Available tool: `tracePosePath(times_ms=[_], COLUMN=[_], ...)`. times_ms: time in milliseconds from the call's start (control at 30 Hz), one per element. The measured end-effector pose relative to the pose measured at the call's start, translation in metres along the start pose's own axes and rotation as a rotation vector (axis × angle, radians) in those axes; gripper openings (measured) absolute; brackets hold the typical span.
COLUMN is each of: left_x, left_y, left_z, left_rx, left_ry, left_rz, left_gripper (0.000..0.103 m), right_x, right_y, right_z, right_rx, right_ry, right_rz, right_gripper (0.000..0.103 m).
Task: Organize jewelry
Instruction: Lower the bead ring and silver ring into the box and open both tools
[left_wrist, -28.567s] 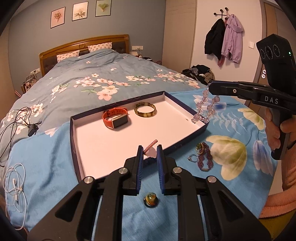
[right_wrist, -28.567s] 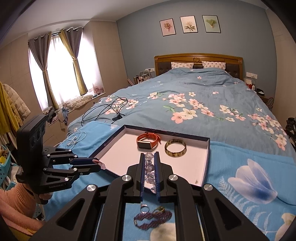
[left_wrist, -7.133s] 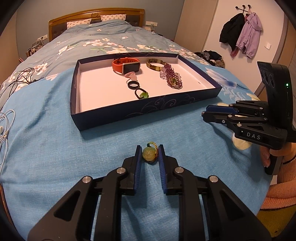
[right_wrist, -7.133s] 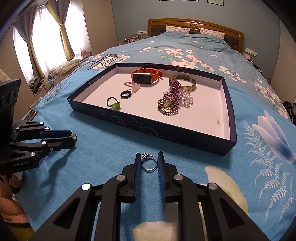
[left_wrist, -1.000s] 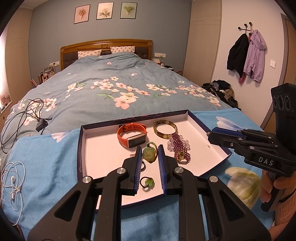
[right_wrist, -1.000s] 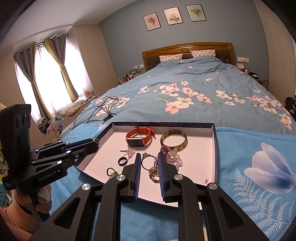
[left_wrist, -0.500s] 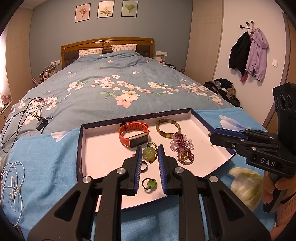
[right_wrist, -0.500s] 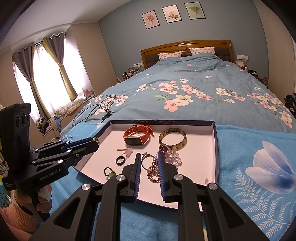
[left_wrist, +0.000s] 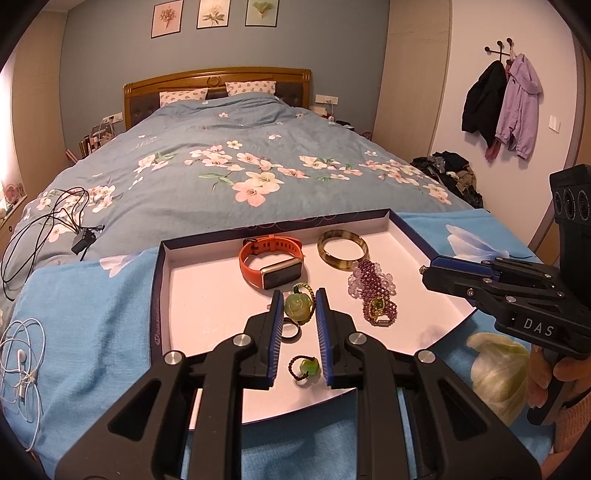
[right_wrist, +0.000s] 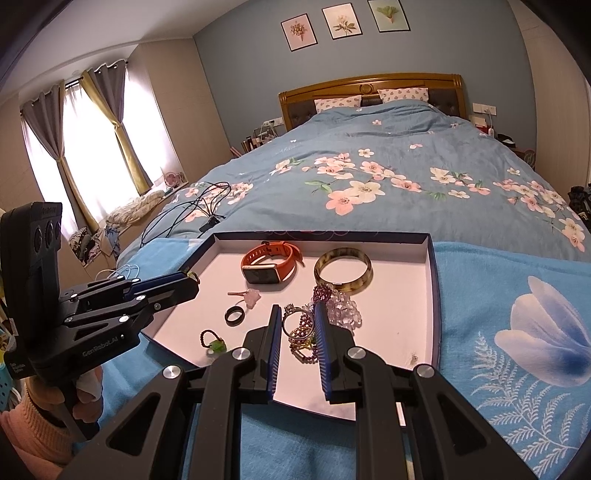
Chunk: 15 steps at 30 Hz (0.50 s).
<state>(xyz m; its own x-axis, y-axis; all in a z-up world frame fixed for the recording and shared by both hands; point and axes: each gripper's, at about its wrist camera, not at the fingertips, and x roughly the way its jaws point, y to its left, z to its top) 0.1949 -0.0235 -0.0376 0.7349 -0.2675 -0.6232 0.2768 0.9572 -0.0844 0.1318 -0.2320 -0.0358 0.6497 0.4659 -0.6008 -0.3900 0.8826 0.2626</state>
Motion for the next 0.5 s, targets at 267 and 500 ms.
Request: tracePosePath(times_ms=[267,500], left_x=[0.019,0.036], left_y=[0.001,0.001], left_z=[-0.001,-0.005], left_rx=[-0.010,-0.015], left_ry=[0.042,0.079], left_rz=[0.011,0.034], left_gripper=[0.018,0.018], right_x=[0.013,0.028], right_y=[-0.001,-0.006], right_z=[-0.001,-0.002], right_rx=[-0.002,0.013], right_ry=[0.045,0.085], right_rz=[-0.011,-0.027], right_gripper=[0.016,0.016])
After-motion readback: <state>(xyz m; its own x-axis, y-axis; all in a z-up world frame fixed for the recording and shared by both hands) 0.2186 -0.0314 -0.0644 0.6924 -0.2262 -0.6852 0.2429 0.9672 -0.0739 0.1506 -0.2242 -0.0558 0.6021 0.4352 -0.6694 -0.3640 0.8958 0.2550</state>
